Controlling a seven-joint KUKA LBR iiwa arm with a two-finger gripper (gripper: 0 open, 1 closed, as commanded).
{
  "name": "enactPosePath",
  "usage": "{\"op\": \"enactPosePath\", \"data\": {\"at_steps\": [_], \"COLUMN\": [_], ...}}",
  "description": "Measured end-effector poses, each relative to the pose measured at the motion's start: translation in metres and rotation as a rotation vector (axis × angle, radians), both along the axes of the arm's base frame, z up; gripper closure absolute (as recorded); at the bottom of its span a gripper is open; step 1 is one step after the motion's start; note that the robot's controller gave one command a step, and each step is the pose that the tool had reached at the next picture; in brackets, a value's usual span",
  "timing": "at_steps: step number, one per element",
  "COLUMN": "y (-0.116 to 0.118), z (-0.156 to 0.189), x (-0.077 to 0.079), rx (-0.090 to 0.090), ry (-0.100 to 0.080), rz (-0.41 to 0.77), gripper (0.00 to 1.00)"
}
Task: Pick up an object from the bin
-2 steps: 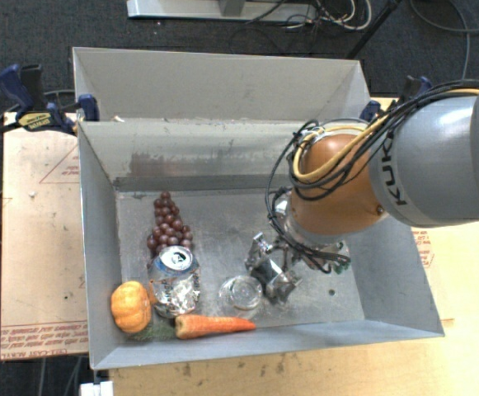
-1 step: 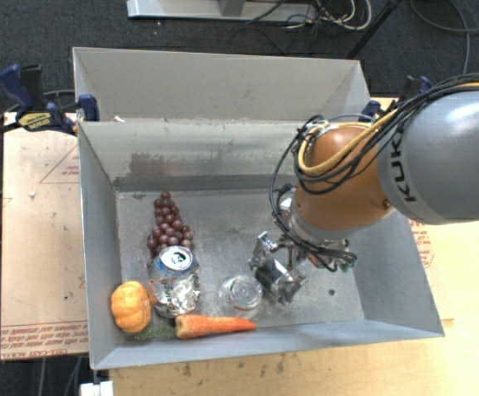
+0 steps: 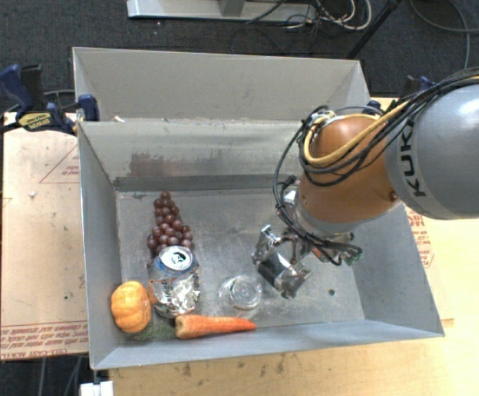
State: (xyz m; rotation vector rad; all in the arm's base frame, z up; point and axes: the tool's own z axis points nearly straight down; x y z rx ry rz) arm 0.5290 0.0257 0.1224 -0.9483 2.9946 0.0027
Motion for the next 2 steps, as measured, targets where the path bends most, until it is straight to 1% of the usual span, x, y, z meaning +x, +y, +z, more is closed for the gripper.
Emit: {"op": "enactPosePath", "data": {"at_steps": [1, 2], "y": [0.0, 0.0], "z": [0.014, 0.024], "x": [0.001, 0.001], "rx": [0.0, 0.0], "ry": [-0.004, -0.004], "rz": [0.0, 0.0], "gripper": [1.0, 1.0]}}
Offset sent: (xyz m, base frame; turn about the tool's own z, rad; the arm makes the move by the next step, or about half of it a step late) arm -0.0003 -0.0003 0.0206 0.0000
